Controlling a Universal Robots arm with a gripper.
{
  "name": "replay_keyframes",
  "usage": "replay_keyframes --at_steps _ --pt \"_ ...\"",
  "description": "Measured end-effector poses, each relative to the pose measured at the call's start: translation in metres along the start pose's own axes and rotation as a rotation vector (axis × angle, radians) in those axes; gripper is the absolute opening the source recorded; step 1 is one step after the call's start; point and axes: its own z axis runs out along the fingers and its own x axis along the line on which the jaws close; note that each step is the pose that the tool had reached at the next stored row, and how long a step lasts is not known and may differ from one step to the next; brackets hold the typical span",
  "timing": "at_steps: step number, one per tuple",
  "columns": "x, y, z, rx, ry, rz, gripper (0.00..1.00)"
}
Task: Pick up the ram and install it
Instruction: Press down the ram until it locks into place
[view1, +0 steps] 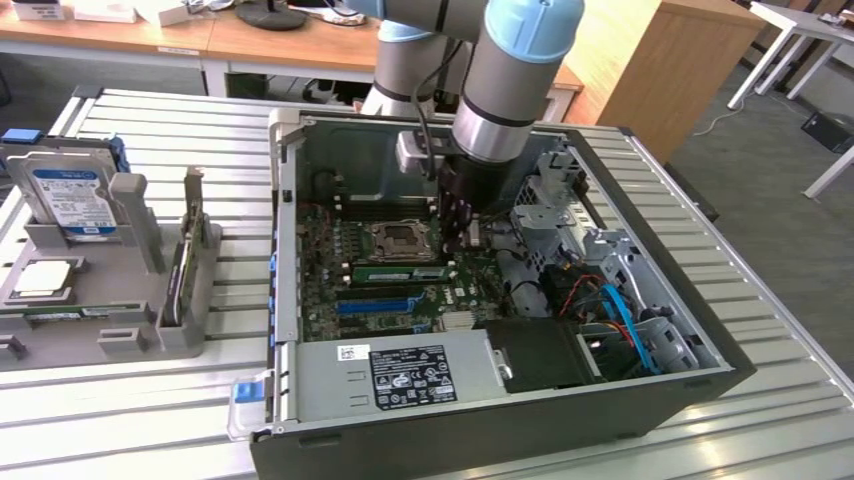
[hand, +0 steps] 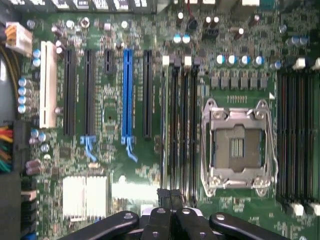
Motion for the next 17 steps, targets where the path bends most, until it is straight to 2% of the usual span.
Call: replay_keyframes --at_steps 17 --pt "0.0 0.0464 0.001 0.0017 -0.0001 0.0 0.11"
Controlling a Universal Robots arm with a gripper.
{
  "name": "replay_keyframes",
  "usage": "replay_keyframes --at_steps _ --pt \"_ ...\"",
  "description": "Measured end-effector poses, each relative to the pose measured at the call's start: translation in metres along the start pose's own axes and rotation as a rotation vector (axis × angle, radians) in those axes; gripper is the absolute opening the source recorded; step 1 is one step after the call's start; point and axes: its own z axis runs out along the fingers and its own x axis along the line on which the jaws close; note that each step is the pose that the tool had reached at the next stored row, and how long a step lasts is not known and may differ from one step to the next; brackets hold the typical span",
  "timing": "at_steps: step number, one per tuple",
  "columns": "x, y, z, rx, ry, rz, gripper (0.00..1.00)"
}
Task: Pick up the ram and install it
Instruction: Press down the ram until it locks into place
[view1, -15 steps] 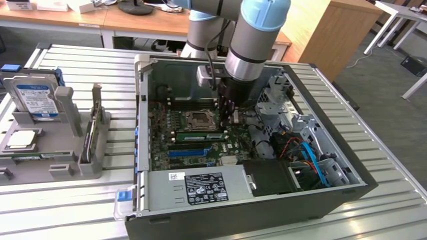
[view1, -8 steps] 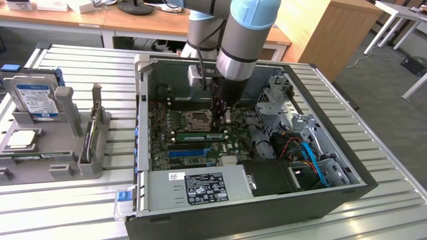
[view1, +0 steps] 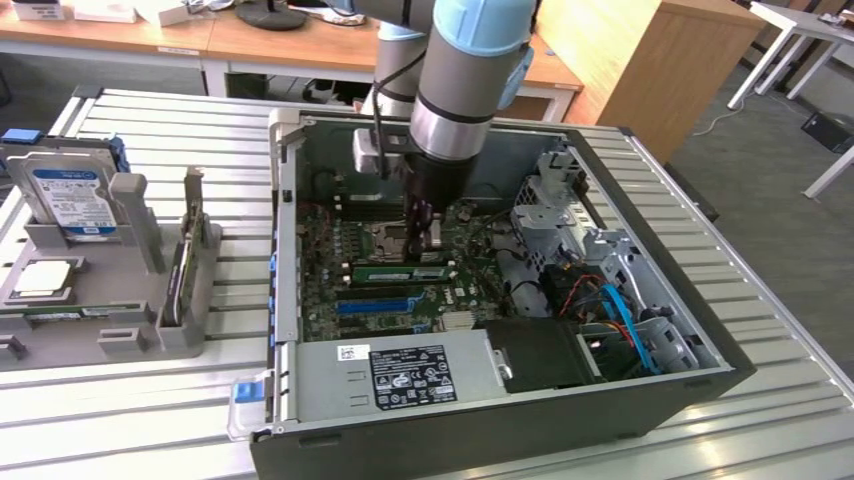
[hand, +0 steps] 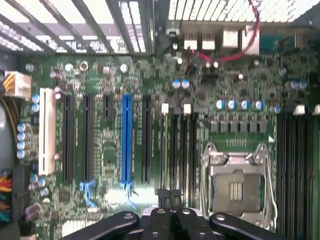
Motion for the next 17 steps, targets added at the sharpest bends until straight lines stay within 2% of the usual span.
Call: replay_keyframes --at_steps 13,17 --pt "0.0 0.0284 0.0007 0.0 0.0001 0.0 0.11" --pt "0.0 0.0297 0.0007 0.0 0.0001 0.0 0.11"
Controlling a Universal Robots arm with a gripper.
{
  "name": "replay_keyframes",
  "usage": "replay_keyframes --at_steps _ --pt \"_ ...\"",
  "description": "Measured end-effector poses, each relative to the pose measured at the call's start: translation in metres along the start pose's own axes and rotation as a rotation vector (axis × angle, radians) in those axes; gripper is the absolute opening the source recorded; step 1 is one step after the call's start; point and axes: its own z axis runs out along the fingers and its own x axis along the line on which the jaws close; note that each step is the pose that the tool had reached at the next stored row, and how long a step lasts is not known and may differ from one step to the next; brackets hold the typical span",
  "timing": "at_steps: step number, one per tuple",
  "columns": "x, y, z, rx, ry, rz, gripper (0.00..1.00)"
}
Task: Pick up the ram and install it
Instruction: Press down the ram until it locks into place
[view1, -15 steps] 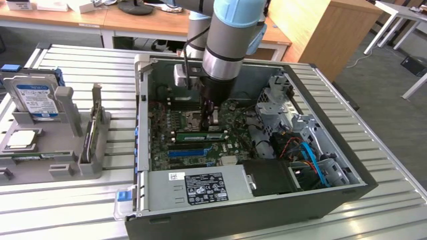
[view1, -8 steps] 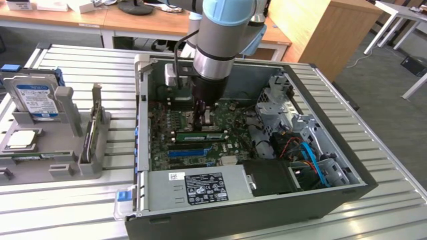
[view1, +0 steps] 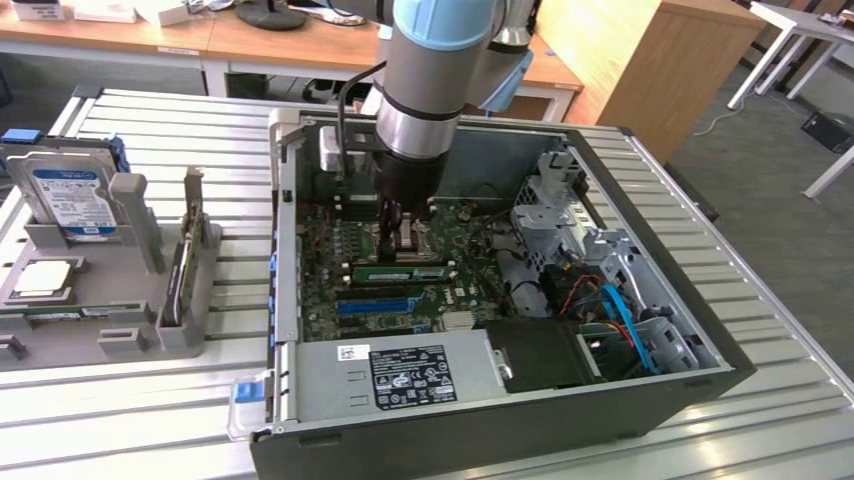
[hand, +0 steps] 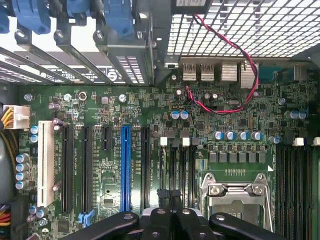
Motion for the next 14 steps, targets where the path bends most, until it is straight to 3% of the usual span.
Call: replay_keyframes --at_steps 14 --pt "0.0015 0.0004 0.0032 0.0 -0.0001 0.0 0.11"
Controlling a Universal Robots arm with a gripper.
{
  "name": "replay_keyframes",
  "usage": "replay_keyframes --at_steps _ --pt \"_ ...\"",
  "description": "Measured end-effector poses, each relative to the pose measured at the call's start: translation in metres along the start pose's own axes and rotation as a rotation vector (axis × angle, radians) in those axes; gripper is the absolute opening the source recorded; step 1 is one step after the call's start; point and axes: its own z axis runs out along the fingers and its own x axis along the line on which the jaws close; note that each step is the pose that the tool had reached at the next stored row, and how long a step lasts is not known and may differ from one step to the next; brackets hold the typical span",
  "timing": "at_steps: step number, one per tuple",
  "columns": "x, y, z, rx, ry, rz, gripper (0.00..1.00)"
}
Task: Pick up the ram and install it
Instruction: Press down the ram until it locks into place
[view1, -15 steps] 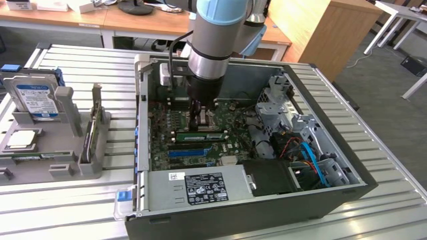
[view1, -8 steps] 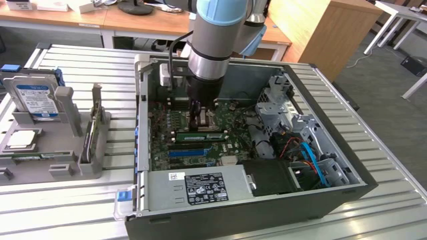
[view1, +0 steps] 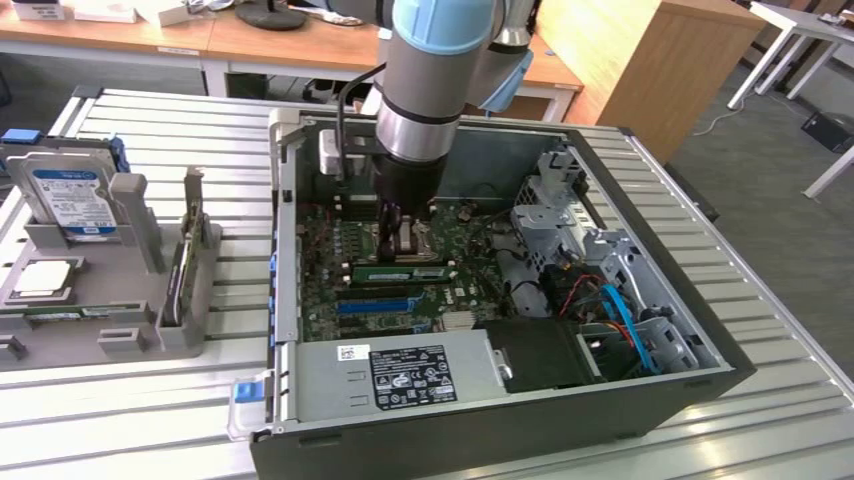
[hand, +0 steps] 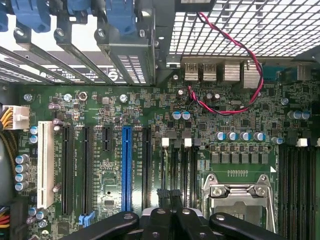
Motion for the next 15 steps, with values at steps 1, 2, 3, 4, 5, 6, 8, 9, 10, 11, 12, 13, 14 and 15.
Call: replay_keyframes --at_steps 1,2,3,4,5,6,8,9,10,11,12,13,14,15 --pt "0.0 0.0 0.0004 0.0 0.0001 0.0 0.11" --pt "0.0 0.0 0.0007 -0.0001 0.0001 0.0 0.11" --pt "0.0 0.0 0.0011 -0.0001 0.0002 0.0 0.11" --pt "0.0 0.0 0.0012 -0.0001 0.0003 0.0 0.11" --pt "0.0 0.0 0.0012 -0.0001 0.0002 0.0 0.11" --pt "0.0 0.0 0.0012 -0.0001 0.0002 0.0 0.11" --pt "0.0 0.0 0.0014 0.0 0.0001 0.0 0.11" --pt "0.0 -0.0001 0.0018 0.0002 -0.0003 0.0 0.11" --pt "0.0 -0.0001 0.0023 0.0002 -0.0003 0.0 0.11" --pt "0.0 -0.0001 0.0026 0.0 -0.0001 0.0 0.11" --pt "0.0 -0.0001 0.0031 0.0 -0.0001 0.0 0.11" --pt "0.0 -0.0001 0.0036 0.0 0.0 0.0 0.11" --pt "0.0 -0.0001 0.0041 0.0 0.0 0.0 0.11" --pt "0.0 -0.0001 0.0046 0.0 0.0001 0.0 0.11"
